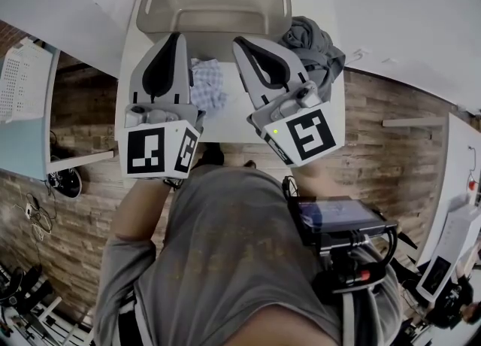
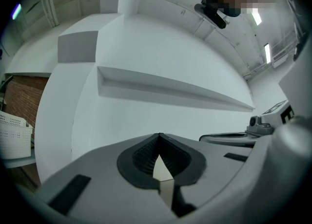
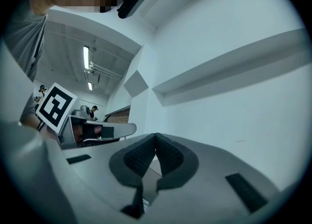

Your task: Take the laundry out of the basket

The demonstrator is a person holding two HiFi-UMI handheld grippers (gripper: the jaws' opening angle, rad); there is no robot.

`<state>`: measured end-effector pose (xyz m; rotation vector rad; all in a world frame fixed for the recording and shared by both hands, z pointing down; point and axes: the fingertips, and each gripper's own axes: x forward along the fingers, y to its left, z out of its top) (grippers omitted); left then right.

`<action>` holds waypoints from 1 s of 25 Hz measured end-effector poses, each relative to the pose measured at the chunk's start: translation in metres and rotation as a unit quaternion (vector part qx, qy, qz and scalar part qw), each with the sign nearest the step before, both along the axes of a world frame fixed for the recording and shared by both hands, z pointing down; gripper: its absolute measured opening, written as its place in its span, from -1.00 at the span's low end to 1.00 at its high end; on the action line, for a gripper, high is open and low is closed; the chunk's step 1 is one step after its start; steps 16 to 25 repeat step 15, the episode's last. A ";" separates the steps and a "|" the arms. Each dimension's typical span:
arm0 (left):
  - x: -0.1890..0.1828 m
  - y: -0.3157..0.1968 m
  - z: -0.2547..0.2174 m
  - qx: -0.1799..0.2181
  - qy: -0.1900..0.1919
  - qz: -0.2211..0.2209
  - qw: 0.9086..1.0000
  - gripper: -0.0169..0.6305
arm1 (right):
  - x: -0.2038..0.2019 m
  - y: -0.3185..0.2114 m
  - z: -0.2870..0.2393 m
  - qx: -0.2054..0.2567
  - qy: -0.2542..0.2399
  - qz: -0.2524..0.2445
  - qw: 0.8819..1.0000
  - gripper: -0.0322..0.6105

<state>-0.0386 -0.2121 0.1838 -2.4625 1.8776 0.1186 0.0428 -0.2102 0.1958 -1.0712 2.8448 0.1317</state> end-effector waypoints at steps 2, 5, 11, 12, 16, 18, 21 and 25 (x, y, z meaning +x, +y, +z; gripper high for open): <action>0.002 -0.001 0.000 -0.001 0.000 0.002 1.000 -0.92 | 0.002 0.000 0.001 -0.002 0.000 0.001 1.000 -0.88; 0.005 -0.002 0.000 -0.002 0.000 0.005 1.000 -0.92 | 0.004 -0.001 0.002 -0.003 -0.001 0.003 1.000 -0.88; 0.012 -0.004 0.000 -0.002 0.000 0.009 1.000 -0.92 | 0.012 -0.002 0.001 -0.003 -0.005 0.006 1.000 -0.88; 0.013 -0.004 0.000 -0.002 -0.001 0.009 1.000 -0.92 | 0.013 -0.002 0.001 -0.003 -0.005 0.007 1.000 -0.88; 0.015 -0.003 0.002 -0.005 -0.001 0.010 1.000 -0.92 | 0.015 -0.001 0.002 -0.002 -0.006 0.007 1.000 -0.88; 0.015 -0.003 0.002 -0.005 -0.001 0.010 1.000 -0.92 | 0.015 -0.001 0.002 -0.002 -0.006 0.007 1.000 -0.88; 0.015 -0.003 0.002 -0.005 -0.001 0.010 1.000 -0.92 | 0.015 -0.001 0.002 -0.002 -0.006 0.007 1.000 -0.88; 0.015 -0.003 0.002 -0.005 -0.001 0.010 1.000 -0.92 | 0.015 -0.001 0.002 -0.002 -0.006 0.007 1.000 -0.88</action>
